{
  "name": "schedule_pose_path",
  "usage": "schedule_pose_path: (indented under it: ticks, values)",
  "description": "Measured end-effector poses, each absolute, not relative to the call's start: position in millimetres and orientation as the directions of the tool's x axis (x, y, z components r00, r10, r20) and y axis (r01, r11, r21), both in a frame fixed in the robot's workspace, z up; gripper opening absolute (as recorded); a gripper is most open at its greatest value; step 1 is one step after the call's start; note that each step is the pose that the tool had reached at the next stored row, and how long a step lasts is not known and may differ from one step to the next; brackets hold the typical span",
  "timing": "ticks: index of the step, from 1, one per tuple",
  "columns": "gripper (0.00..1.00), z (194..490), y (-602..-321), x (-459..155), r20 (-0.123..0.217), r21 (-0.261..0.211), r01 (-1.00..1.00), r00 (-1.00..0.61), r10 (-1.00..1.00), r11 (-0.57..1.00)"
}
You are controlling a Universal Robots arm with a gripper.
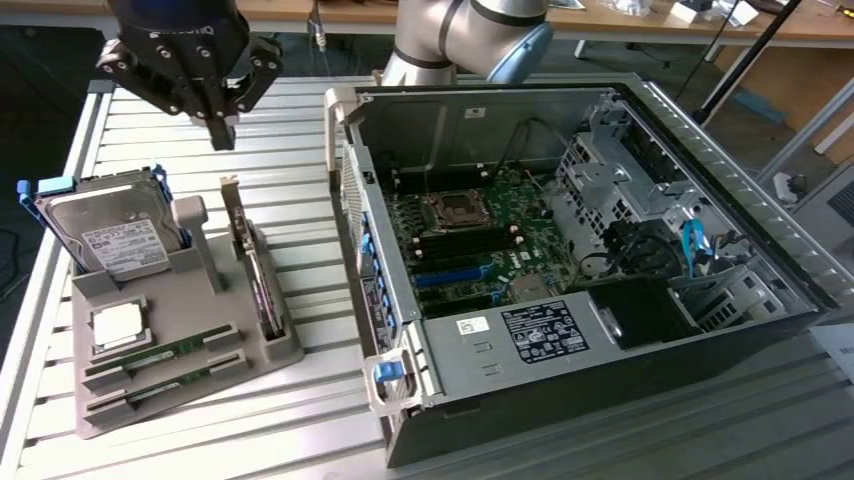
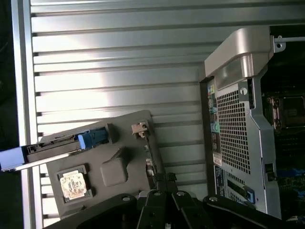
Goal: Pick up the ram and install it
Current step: 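Reach for the ram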
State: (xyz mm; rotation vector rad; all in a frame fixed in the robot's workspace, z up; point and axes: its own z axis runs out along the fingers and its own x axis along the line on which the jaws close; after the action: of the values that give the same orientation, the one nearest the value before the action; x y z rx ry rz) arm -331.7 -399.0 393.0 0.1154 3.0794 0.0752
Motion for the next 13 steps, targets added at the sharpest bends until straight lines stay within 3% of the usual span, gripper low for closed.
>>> schedule_pose_path:
  ticks: [13]
  values:
    - [0.11,392.9,-398.9,-377.5,-0.066,0.052,0.073,-0.995,0.076,0.996]
